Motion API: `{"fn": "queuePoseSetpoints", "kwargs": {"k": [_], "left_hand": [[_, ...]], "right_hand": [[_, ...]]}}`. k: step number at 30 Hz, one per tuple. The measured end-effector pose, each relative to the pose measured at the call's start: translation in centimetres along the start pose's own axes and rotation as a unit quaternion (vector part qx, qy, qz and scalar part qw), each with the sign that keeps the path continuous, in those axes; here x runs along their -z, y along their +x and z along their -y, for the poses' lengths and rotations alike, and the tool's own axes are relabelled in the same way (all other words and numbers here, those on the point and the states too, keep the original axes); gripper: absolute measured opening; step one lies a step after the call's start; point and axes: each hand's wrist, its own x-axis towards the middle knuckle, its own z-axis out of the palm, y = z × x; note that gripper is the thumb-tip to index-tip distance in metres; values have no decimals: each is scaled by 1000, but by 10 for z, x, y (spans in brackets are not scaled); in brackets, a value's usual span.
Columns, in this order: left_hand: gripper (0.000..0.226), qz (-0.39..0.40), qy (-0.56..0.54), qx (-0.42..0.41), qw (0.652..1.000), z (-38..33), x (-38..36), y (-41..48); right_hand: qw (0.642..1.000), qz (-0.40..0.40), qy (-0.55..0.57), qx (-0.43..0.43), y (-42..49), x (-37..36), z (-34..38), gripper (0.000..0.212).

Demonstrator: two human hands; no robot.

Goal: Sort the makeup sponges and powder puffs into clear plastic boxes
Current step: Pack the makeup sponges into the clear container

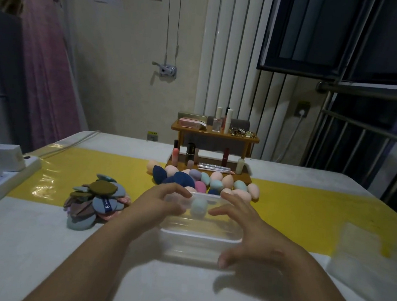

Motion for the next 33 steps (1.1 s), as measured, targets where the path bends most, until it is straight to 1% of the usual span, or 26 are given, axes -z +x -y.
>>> {"fn": "queuePoseSetpoints", "kwargs": {"k": [2, 4, 6, 7, 9, 10, 11, 12, 13, 15, 16, 17, 19, 22, 23, 24, 25, 28, 30, 33], "left_hand": [[29, -6, 59, -51, 997, 0, -1, 0], [23, -8, 106, -101, 989, 1, -1, 0], [9, -24, 103, -127, 986, 2, -2, 1], [11, -43, 71, -132, 988, 1, -3, 1], [25, -88, -55, -130, 986, -2, 0, 0], [28, -99, -110, -137, 980, -3, 3, -1], [32, -99, -141, -154, 973, -4, 7, -1], [40, -82, -150, -172, 970, -3, 9, -1], [55, -49, -153, -185, 970, -2, 11, -1], [79, 15, -157, -177, 971, 1, 11, 0], [84, 28, -154, -173, 972, 2, 9, 1], [83, 23, -142, -176, 974, 3, 6, 1], [68, -22, -104, -184, 977, 3, 1, 2], [47, -102, -29, -196, 975, 3, -2, 3], [42, -133, 21, -218, 967, 2, -2, 3], [40, -163, 77, -250, 951, 2, 0, 2], [40, -188, 119, -286, 932, 1, 0, 2], [47, -219, 163, -355, 894, -1, -1, 0], [47, -230, 204, -374, 875, -1, -3, -1], [49, -241, 233, -368, 867, -4, -3, -2]], "right_hand": [[999, 21, -40, -2, -1, 1, -2, 88], [997, 8, -71, 14, 0, 1, -1, 83], [996, -33, -67, 44, 2, -1, 1, 72], [996, -61, -45, 56, 2, -1, 1, 67], [991, -112, 6, 77, 1, -1, 1, 60], [987, -133, 28, 86, 1, 0, 1, 59], [983, -153, 46, 90, 1, 1, 1, 59], [979, -174, 59, 92, 1, 1, 1, 58], [974, -196, 68, 95, 2, 1, 1, 56], [961, -241, 89, 99, 4, 1, -1, 51], [953, -266, 108, 100, 5, 0, -2, 47], [943, -292, 124, 99, 6, 0, -2, 43], [926, -342, 120, 103, 6, 1, -1, 41], [922, -363, 71, 112, 5, 1, 0, 44], [922, -366, 54, 112, 5, 1, 1, 43], [920, -373, 35, 114, 5, 1, 1, 41], [916, -383, 12, 118, 5, 1, 1, 40], [902, -407, -61, 134, 5, 2, 6, 41], [899, -406, -84, 140, 3, 4, 9, 43], [898, -399, -113, 149, 1, 7, 12, 48]]}}
